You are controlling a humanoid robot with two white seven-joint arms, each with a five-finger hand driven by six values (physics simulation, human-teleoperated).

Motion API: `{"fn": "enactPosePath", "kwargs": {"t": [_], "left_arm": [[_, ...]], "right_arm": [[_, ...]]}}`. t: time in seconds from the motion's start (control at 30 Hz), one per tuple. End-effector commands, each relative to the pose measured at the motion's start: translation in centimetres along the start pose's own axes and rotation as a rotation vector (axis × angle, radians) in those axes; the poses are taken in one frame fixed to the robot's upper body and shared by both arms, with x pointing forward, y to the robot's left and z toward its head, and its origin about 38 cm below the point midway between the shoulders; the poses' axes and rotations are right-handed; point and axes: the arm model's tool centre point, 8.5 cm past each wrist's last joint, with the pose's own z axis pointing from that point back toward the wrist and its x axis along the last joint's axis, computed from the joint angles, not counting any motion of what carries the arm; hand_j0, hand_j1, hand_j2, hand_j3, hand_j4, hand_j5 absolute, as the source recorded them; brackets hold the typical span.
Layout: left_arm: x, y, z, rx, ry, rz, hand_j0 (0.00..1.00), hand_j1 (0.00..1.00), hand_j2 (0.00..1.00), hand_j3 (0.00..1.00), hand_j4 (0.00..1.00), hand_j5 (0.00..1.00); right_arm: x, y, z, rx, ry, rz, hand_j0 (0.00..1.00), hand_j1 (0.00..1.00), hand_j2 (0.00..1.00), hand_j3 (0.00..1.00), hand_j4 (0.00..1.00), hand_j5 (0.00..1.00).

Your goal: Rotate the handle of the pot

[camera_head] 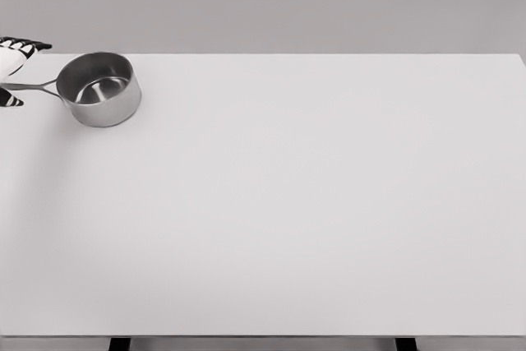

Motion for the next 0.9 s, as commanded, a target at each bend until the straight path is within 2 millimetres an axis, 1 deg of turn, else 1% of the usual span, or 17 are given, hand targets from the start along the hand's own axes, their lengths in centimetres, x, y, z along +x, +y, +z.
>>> {"fn": "enactPosePath", "kwargs": {"t": [0.0,0.17,0.2,0.33,0.37,0.87], "left_arm": [[-0.1,0.1,0.0,0.006,0.002,0.004,1.0,1.0,1.0,1.0,1.0,1.0],[-0.1,1.0,-0.3,0.015,0.002,-0.012,1.0,1.0,1.0,1.0,1.0,1.0],[-0.1,1.7,-0.4,0.028,0.002,-0.015,1.0,1.0,1.0,1.0,1.0,1.0],[-0.1,2.3,-0.5,0.038,0.002,-0.019,1.0,1.0,1.0,1.0,1.0,1.0],[-0.2,2.7,-0.6,0.045,0.003,-0.021,1.0,1.0,1.0,1.0,1.0,1.0],[-0.1,2.4,-0.8,0.03,0.004,-0.034,1.0,1.0,1.0,1.0,1.0,1.0]], "right_arm": [[-0.1,0.0,0.0,0.0,0.002,-0.001,1.0,1.0,1.0,1.0,1.0,1.0],[-0.1,0.0,0.0,0.0,0.002,-0.001,1.0,1.0,1.0,1.0,1.0,1.0],[-0.1,0.0,0.0,0.0,0.002,-0.001,1.0,1.0,1.0,1.0,1.0,1.0],[-0.1,0.0,0.0,0.0,0.002,-0.001,1.0,1.0,1.0,1.0,1.0,1.0],[-0.1,0.0,0.0,0.0,0.002,-0.001,1.0,1.0,1.0,1.0,1.0,1.0],[-0.1,0.0,0.0,0.0,0.002,-0.001,1.0,1.0,1.0,1.0,1.0,1.0]]}}
